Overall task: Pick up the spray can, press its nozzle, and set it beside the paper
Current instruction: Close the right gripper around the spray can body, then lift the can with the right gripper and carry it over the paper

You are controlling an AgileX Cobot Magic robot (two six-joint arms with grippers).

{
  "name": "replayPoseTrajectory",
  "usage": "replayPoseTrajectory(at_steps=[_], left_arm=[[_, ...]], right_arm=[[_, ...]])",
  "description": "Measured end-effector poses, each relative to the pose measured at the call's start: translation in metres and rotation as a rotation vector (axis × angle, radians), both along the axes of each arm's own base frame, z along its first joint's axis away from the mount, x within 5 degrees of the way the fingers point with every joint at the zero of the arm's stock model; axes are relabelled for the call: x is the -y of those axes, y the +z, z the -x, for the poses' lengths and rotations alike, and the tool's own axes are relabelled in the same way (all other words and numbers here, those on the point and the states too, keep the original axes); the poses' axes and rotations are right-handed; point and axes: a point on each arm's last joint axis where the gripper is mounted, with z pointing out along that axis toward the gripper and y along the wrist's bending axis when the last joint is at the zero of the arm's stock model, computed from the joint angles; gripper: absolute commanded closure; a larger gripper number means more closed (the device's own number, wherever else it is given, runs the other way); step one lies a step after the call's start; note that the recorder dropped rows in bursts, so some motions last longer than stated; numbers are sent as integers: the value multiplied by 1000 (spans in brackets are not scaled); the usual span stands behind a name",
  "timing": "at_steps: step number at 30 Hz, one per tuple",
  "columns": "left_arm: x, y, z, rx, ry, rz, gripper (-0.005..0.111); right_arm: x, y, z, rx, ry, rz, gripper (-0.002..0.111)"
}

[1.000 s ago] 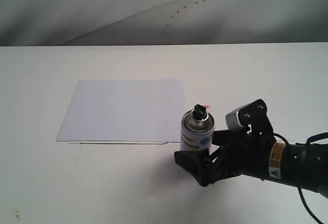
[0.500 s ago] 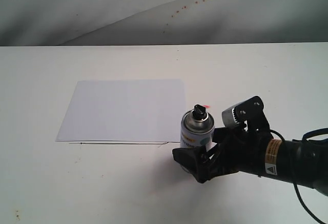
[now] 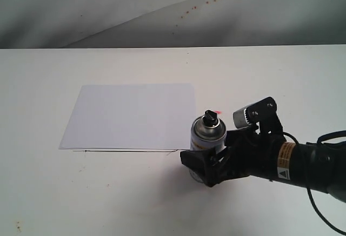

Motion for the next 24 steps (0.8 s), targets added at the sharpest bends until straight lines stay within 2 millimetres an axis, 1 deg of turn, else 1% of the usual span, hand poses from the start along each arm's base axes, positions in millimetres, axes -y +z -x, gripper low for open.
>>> replayPoseTrajectory(at_steps=[4, 8, 11, 14, 16, 18, 20, 24], left_arm=[[0, 0, 0, 0, 0, 0, 107], [0, 0, 0, 0, 0, 0, 107], [0, 0, 0, 0, 0, 0, 107], [0, 0, 0, 0, 0, 0, 107], [0, 0, 0, 0, 0, 0, 107], [0, 0, 0, 0, 0, 0, 107], [0, 0, 0, 0, 0, 0, 107], [0, 0, 0, 0, 0, 0, 107]], right_arm=[[-3, 2, -3, -6, 20, -6, 3], [-3, -7, -3, -45, 20, 13, 4], [-3, -11, -3, -60, 21, 21, 8], [-3, -12, -3, -64, 21, 22, 16], [-3, -12, -3, -64, 21, 23, 24], [-3, -13, -3, -66, 21, 23, 34], [-3, -13, -3, -66, 19, 23, 49], [-3, -11, -4, -62, 3, 6, 86]])
